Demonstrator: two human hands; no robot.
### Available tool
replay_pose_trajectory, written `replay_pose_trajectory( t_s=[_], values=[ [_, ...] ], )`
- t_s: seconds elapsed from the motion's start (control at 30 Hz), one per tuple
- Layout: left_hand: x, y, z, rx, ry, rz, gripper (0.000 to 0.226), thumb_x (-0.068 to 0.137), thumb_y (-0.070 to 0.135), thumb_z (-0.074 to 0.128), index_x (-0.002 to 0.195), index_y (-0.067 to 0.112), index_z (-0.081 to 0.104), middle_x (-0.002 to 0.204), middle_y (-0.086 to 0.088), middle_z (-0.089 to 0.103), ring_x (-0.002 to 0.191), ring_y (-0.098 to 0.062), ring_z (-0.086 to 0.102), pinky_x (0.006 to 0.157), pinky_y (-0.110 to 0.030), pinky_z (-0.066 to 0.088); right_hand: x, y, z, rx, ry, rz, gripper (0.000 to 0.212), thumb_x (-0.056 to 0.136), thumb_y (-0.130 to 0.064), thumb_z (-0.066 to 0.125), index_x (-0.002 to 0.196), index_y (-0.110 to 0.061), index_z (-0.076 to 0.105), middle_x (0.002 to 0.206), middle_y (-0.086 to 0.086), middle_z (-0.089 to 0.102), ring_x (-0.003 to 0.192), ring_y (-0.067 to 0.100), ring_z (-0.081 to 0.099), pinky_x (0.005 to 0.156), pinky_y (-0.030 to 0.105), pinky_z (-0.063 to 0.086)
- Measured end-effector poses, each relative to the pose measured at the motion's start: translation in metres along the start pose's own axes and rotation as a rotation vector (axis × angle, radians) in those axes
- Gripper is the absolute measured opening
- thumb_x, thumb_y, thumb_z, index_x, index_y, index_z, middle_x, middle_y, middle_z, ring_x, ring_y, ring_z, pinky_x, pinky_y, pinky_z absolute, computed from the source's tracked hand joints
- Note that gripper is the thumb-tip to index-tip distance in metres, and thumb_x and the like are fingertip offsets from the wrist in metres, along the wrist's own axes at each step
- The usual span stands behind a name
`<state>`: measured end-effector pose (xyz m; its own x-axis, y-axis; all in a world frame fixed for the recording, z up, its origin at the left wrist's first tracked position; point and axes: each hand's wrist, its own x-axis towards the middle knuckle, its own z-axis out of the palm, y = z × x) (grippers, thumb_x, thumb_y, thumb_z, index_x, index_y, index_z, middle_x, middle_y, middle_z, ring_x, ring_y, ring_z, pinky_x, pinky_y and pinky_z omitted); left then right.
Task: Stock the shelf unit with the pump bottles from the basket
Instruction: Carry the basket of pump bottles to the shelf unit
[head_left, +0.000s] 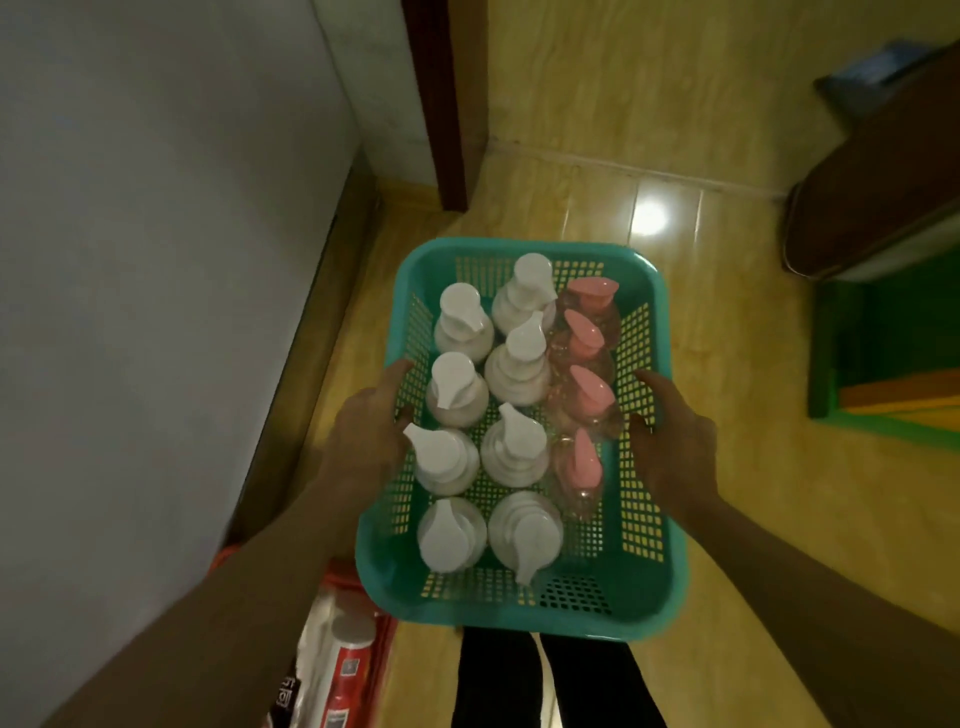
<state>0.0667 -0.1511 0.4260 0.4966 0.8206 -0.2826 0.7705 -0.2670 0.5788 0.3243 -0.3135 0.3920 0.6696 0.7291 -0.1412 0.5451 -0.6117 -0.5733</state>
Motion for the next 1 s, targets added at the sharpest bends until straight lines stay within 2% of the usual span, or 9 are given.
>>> replay_pose_trajectory(
  t_s=[0.07, 0.13, 0.23, 0.3, 0.43, 0.6, 0.7, 0.83, 1.0],
  values=[
    [0.002, 0.012, -0.002, 0.022, -0.015, 0.041, 0.067, 0.079, -0.005, 0.059, 0.140, 0.015, 0.039, 0.104, -0.019, 0.065, 0.085, -0.029, 0.061, 0.069, -0.036, 0.050, -0.012, 0.005, -0.010, 0.032, 0.005, 0.080, 0.054, 0.084, 0.000, 0.057, 0.129, -0.027, 0.051, 0.081, 0.011, 0.072, 0.053, 0.026, 0.060, 0.070, 0.035, 0.044],
    [0.003, 0.026, -0.002, 0.050, -0.029, 0.078, 0.067, 0.079, -0.008, 0.056, 0.140, 0.014, 0.040, 0.106, -0.020, 0.065, 0.078, -0.023, 0.057, 0.063, -0.028, 0.041, -0.025, 0.011, -0.020, 0.085, 0.020, 0.146, 0.054, 0.083, -0.001, 0.056, 0.128, -0.031, 0.049, 0.085, 0.014, 0.072, 0.053, 0.028, 0.061, 0.058, 0.043, 0.054],
    [0.004, 0.048, 0.000, 0.022, -0.082, 0.124, 0.060, 0.086, -0.002, 0.055, 0.141, 0.014, 0.038, 0.119, -0.016, 0.062, 0.090, -0.024, 0.060, 0.072, -0.030, 0.048, -0.042, 0.022, -0.034, 0.092, 0.070, 0.190, 0.057, 0.081, -0.001, 0.059, 0.129, -0.031, 0.049, 0.093, 0.012, 0.073, 0.057, 0.029, 0.063, 0.054, 0.045, 0.055],
    [0.009, 0.064, 0.003, 0.018, -0.124, 0.152, 0.060, 0.087, -0.001, 0.054, 0.142, 0.014, 0.037, 0.123, -0.015, 0.060, 0.098, -0.026, 0.060, 0.082, -0.036, 0.051, -0.049, 0.030, -0.043, 0.073, 0.098, 0.233, 0.058, 0.079, -0.002, 0.060, 0.129, -0.030, 0.050, 0.086, 0.012, 0.073, 0.056, 0.031, 0.062, 0.053, 0.044, 0.054],
    [0.016, 0.100, 0.023, 0.096, -0.148, 0.258, 0.058, 0.086, 0.000, 0.056, 0.140, 0.011, 0.039, 0.119, -0.017, 0.062, 0.096, -0.022, 0.058, 0.079, -0.024, 0.042, -0.063, 0.056, -0.067, 0.028, 0.146, 0.362, 0.056, 0.080, -0.006, 0.062, 0.129, -0.030, 0.052, 0.073, 0.015, 0.069, 0.056, 0.035, 0.059, 0.052, 0.039, 0.051],
    [0.018, 0.162, 0.061, 0.199, -0.290, 0.348, 0.062, 0.085, 0.003, 0.056, 0.142, 0.015, 0.035, 0.104, -0.020, 0.065, 0.087, -0.032, 0.061, 0.073, -0.039, 0.050, -0.091, 0.106, -0.100, 0.065, 0.239, 0.488, 0.052, 0.082, -0.007, 0.061, 0.128, -0.029, 0.053, 0.074, 0.018, 0.068, 0.061, 0.037, 0.061, 0.055, 0.037, 0.047],
    [0.010, 0.205, 0.093, 0.258, -0.326, 0.410, 0.066, 0.081, 0.000, 0.057, 0.142, 0.015, 0.036, 0.098, -0.022, 0.066, 0.088, -0.037, 0.062, 0.072, -0.040, 0.050, -0.109, 0.143, -0.123, 0.103, 0.287, 0.550, 0.050, 0.084, -0.008, 0.059, 0.128, -0.029, 0.052, 0.076, 0.019, 0.068, 0.065, 0.039, 0.062, 0.059, 0.044, 0.052],
    [-0.015, 0.262, 0.142, 0.304, -0.343, 0.491, 0.070, 0.076, -0.005, 0.054, 0.141, 0.013, 0.036, 0.096, -0.025, 0.065, 0.088, -0.039, 0.062, 0.073, -0.046, 0.051, -0.141, 0.201, -0.162, 0.123, 0.356, 0.603, 0.049, 0.084, -0.008, 0.060, 0.127, -0.030, 0.052, 0.078, 0.018, 0.069, 0.069, 0.039, 0.063, 0.061, 0.040, 0.049],
    [-0.063, 0.335, 0.209, 0.294, -0.348, 0.600, 0.060, 0.081, 0.000, 0.056, 0.137, 0.014, 0.041, 0.088, -0.023, 0.066, 0.081, -0.039, 0.063, 0.065, -0.040, 0.049, -0.195, 0.274, -0.225, 0.096, 0.411, 0.661, 0.049, 0.083, -0.006, 0.060, 0.127, -0.027, 0.054, 0.085, 0.021, 0.071, 0.072, 0.042, 0.063, 0.057, 0.035, 0.042]
  ],
)
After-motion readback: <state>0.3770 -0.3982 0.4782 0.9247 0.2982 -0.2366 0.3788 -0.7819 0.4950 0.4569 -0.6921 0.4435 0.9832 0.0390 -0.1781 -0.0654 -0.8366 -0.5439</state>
